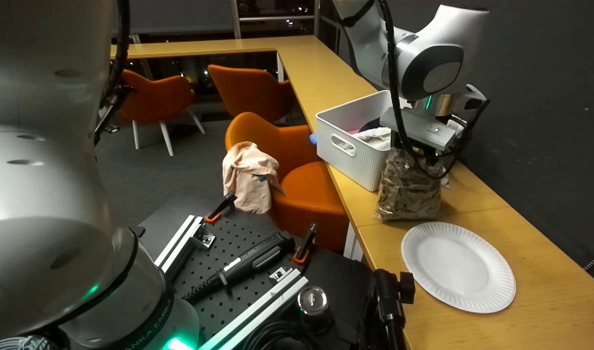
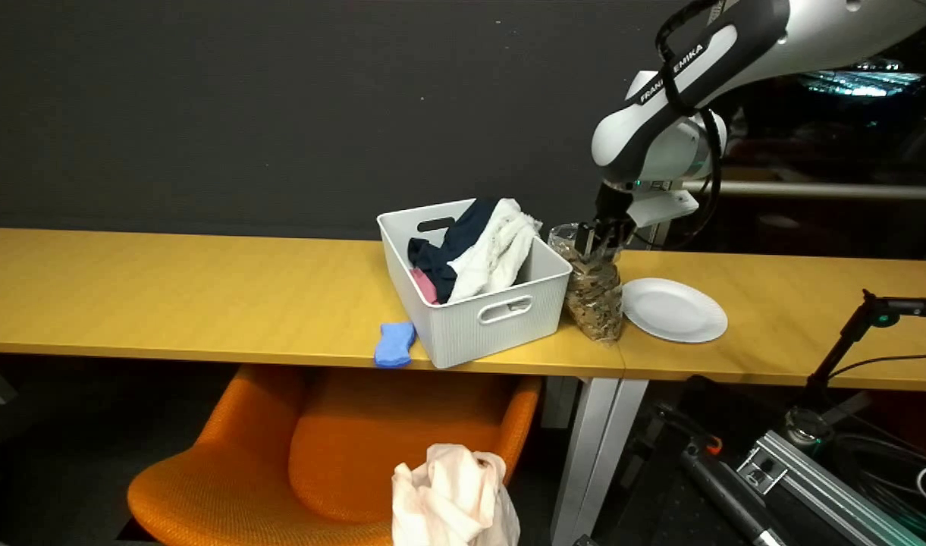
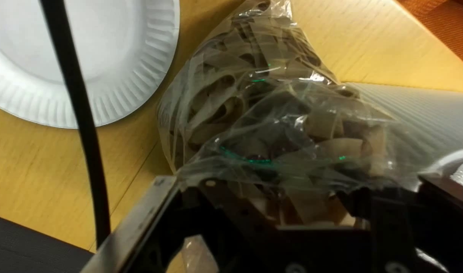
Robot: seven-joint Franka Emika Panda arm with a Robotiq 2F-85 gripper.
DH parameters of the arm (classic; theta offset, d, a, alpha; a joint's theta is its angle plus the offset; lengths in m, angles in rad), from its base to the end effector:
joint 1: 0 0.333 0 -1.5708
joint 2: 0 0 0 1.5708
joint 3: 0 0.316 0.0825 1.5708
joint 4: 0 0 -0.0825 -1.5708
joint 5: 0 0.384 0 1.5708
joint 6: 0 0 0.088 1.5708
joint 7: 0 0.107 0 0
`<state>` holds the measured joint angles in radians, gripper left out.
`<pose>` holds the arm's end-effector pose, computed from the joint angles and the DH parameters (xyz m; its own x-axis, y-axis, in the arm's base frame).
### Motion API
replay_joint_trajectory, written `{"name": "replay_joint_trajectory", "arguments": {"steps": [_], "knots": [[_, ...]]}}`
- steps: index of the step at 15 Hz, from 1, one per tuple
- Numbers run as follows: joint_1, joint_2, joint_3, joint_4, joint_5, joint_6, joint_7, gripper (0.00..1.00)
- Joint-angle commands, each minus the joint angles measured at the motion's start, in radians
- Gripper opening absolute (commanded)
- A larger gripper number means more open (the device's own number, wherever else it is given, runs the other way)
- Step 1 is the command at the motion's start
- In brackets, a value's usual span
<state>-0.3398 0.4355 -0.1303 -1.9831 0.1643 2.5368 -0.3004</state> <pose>0.5572 -0.2814 0.2576 0.9514 -0.2785 0.1317 -0.2789 -0.9602 -0.0161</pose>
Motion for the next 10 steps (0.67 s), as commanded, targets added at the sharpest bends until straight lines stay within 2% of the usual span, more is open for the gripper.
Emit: {"name": "replay_joint_trajectory", "arguments": {"steps": [1, 6, 8, 10], "knots": [[-0.034, 0.021, 0.034, 0.013, 0.034, 0.05, -0.044, 0.42], [-0.06, 0.001, 0.054, -0.005, 0.044, 0.079, -0.065, 0.04], [-0.068, -0.018, 0.056, -0.016, 0.047, 0.068, -0.075, 0.0], [-0.07, -0.055, 0.049, -0.034, 0.043, 0.051, -0.08, 0.0]]}}
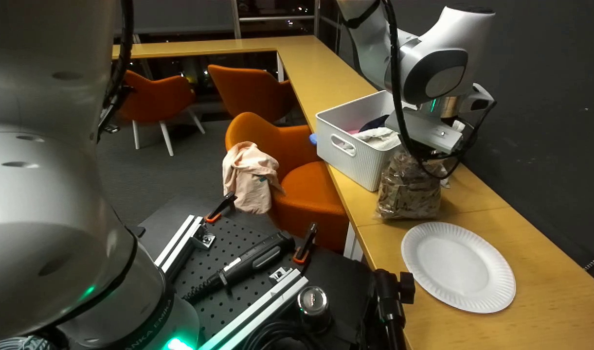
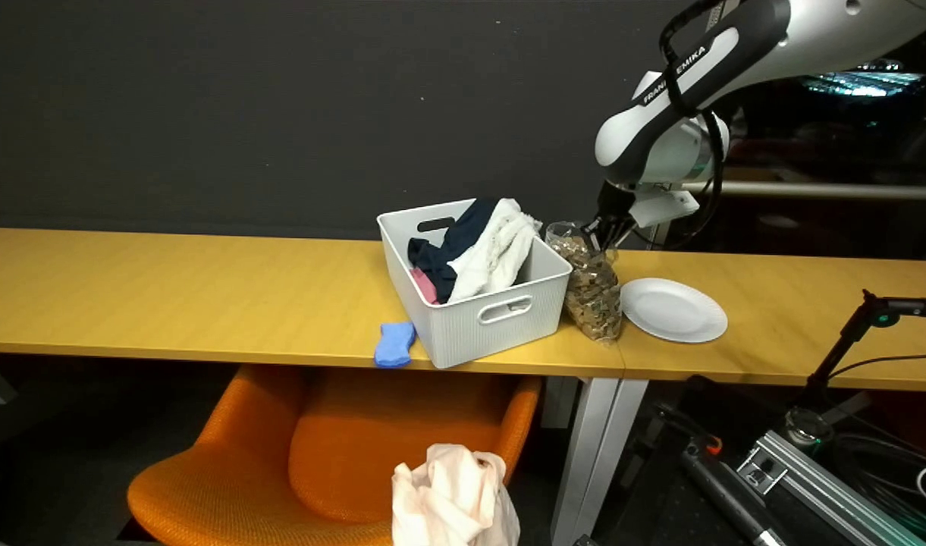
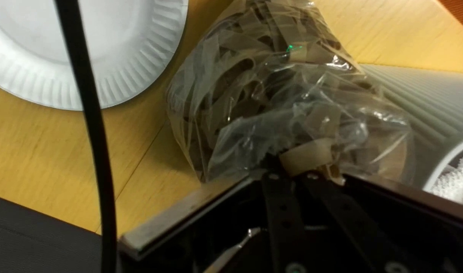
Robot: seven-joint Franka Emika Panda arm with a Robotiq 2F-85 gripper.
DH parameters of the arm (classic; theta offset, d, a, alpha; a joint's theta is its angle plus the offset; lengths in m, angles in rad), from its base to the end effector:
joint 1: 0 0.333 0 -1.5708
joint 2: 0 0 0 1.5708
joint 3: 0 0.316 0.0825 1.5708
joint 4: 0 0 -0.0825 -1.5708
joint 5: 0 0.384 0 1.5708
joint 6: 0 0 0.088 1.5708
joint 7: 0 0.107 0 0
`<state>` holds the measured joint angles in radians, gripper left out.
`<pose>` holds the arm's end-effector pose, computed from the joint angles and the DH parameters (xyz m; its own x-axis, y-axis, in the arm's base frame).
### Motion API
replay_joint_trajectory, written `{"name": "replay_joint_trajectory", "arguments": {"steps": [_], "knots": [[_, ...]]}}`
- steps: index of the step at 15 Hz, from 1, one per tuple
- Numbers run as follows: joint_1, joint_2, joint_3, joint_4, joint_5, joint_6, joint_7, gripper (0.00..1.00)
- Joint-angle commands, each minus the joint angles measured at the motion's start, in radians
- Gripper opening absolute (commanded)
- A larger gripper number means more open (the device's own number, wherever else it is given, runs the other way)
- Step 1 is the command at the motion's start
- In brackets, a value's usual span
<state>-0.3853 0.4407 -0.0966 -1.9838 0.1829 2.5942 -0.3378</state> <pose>0.5567 -0.2921 0.2589 0.9443 -0.2727 0.1843 -0.2740 -0.9615 -0.0192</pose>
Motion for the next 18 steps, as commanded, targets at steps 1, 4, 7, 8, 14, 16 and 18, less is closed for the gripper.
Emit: {"name": "replay_joint_trajectory", "arguments": {"steps": [1, 4, 7, 8, 14, 16, 18], "knots": [[-0.022, -0.078, 0.009, -0.04, 0.018, -0.01, -0.039, 0.01], [-0.021, -0.133, 0.003, -0.061, 0.019, -0.017, -0.045, 0.01], [-0.014, -0.173, 0.001, -0.075, 0.031, -0.009, -0.055, 0.01], [-0.012, -0.185, 0.002, -0.078, 0.038, -0.005, -0.059, 0.01], [0.016, -0.266, -0.037, -0.081, -0.012, -0.037, -0.017, 0.01], [0.03, -0.282, -0.074, -0.082, -0.075, -0.053, 0.026, 0.01], [0.036, -0.286, -0.111, -0.092, -0.153, -0.054, 0.05, 0.01]]}}
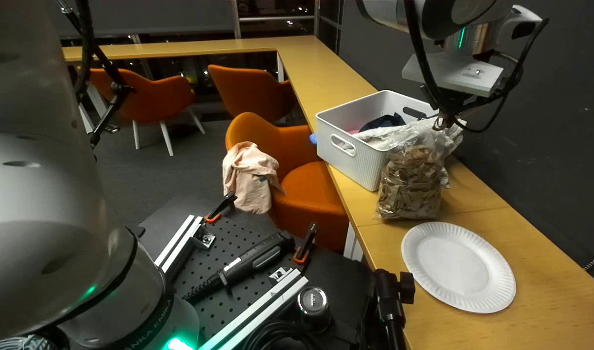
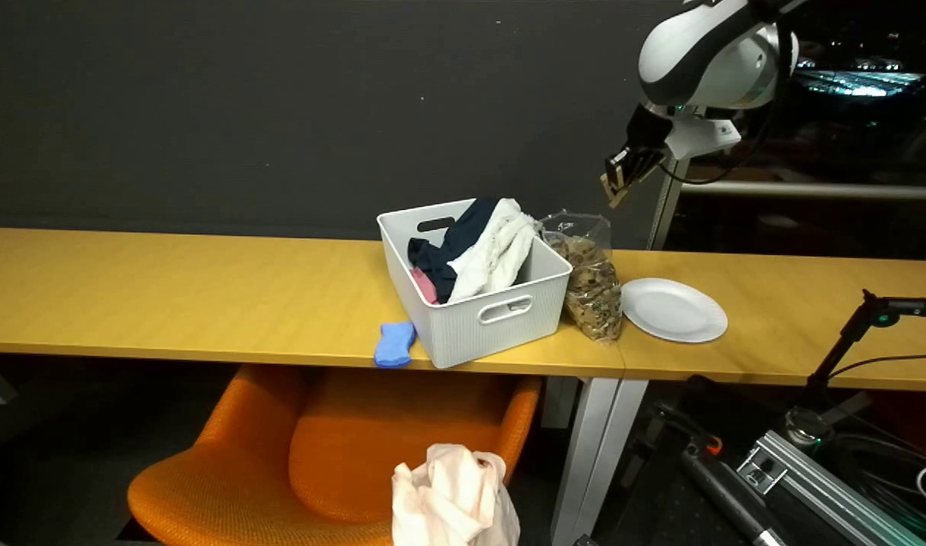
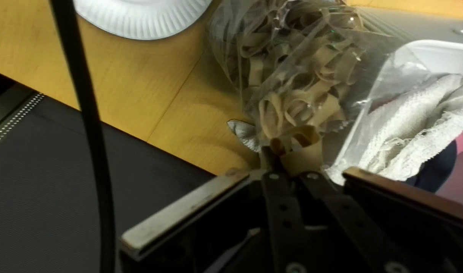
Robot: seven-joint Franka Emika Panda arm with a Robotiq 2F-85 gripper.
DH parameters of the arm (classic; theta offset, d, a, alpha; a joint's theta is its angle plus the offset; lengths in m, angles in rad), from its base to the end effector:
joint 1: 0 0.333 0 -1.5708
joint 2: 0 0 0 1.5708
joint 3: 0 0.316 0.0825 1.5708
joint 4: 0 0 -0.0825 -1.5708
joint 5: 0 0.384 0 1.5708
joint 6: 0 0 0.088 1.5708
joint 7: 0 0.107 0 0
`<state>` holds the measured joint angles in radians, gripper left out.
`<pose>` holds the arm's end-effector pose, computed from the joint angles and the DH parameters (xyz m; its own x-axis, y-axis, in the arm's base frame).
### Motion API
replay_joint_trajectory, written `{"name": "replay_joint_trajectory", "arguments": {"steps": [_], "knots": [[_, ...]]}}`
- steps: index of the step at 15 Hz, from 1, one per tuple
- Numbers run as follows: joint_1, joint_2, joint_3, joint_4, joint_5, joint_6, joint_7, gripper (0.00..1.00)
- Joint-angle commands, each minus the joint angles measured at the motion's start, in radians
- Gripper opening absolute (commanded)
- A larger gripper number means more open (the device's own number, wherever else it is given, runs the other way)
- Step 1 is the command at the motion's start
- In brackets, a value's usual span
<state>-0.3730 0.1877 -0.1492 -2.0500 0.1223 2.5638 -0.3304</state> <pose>0.5295 -0.3034 0.3834 0.9117 -0.2514 0.3250 -0.2786 -0.9596 0.0391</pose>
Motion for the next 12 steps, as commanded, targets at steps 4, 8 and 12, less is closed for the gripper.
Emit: {"name": "replay_joint_trajectory", "arguments": {"steps": [4, 8, 12], "knots": [[0.023, -0.012, -0.117, -0.056, -0.227, -0.049, 0.083, 0.01], [0.016, 0.004, -0.174, -0.15, -0.332, -0.01, 0.146, 0.01], [0.013, 0.046, -0.227, -0.201, -0.416, 0.011, 0.224, 0.01]]}}
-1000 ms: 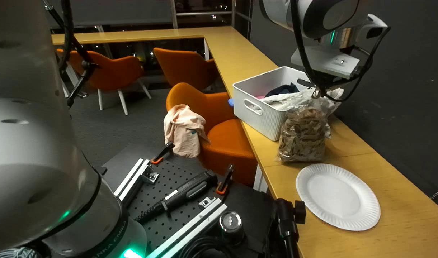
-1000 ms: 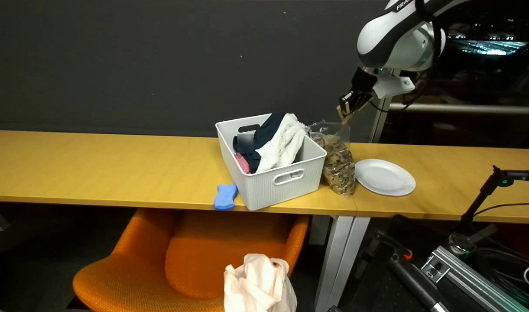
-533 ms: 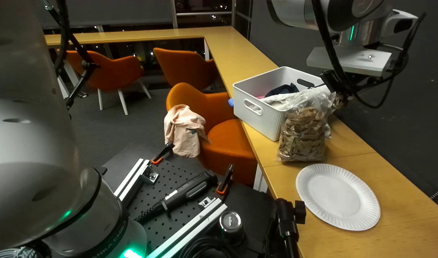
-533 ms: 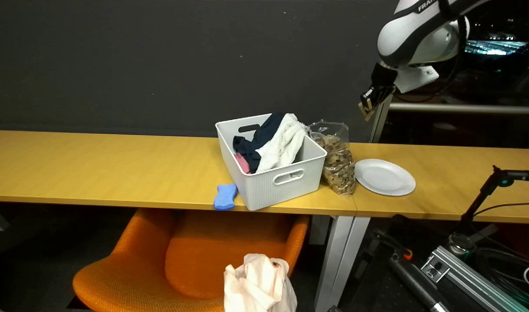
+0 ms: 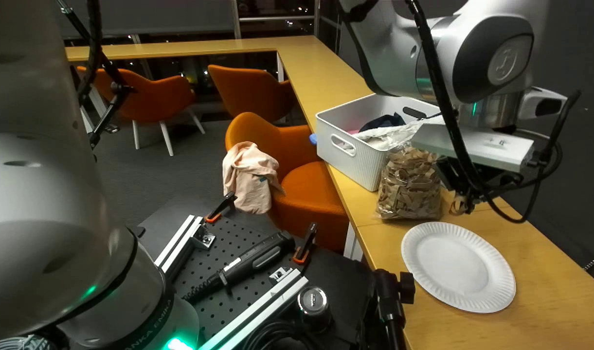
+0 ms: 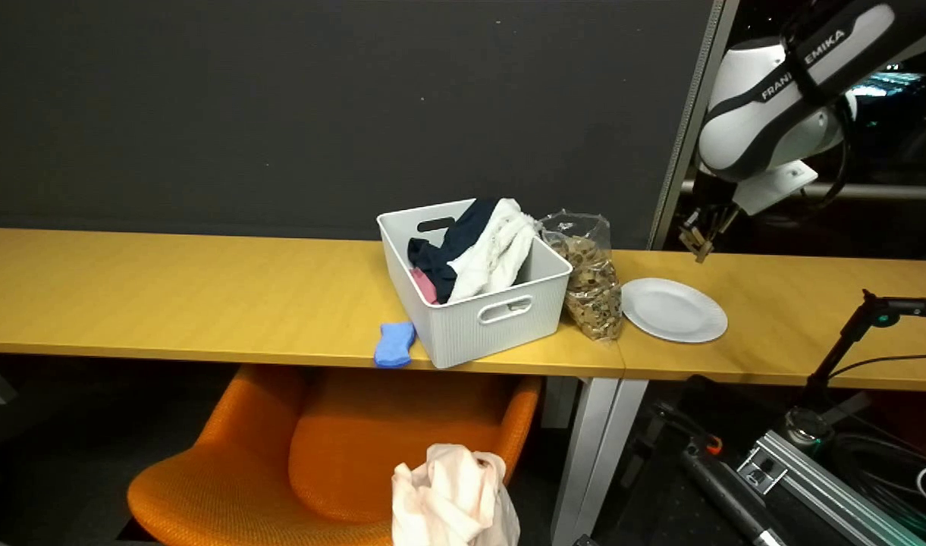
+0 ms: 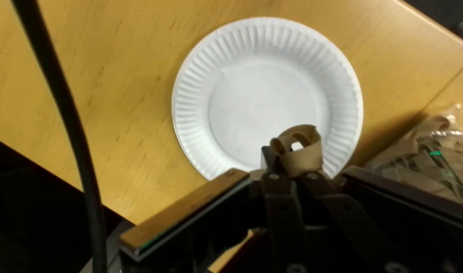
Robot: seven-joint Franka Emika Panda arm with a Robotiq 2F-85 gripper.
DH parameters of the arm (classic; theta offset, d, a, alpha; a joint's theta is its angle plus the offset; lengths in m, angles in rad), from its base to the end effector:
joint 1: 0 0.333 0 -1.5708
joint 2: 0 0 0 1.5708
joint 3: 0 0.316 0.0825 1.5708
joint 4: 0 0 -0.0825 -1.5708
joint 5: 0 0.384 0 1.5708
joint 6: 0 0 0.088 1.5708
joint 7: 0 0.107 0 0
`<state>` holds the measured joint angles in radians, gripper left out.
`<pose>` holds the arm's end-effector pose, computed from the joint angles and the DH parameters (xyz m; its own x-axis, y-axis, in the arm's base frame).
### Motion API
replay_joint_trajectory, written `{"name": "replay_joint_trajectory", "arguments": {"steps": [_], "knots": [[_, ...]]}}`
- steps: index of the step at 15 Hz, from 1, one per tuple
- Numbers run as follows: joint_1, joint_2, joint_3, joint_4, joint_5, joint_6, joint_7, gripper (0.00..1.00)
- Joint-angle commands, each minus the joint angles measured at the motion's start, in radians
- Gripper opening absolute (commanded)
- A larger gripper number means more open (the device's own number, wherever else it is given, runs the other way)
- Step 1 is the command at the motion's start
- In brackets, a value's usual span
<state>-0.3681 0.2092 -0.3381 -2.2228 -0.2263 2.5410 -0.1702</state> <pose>0.4275 -0.3593 0.2968 0.9417 -0.3319 0.0556 -0.3357 -0.9141 0.2276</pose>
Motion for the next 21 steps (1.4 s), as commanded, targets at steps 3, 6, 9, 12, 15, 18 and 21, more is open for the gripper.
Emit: {"name": "replay_joint_trajectory", "arguments": {"steps": [3, 6, 9, 12, 15, 18, 21], "knots": [[0.008, 0.068, -0.051, -0.036, -0.072, 0.066, 0.101, 0.01], [0.012, 0.095, -0.047, -0.036, -0.053, 0.105, 0.118, 0.01], [0.012, 0.129, -0.044, -0.029, -0.032, 0.168, 0.137, 0.01], [0.019, 0.15, -0.051, -0.03, -0.034, 0.217, 0.16, 0.3], [0.025, 0.164, -0.057, -0.029, -0.033, 0.245, 0.179, 0.44], [0.026, 0.17, -0.061, -0.028, -0.033, 0.263, 0.187, 0.67], [0.028, 0.172, -0.068, -0.024, -0.034, 0.272, 0.191, 0.88]]}}
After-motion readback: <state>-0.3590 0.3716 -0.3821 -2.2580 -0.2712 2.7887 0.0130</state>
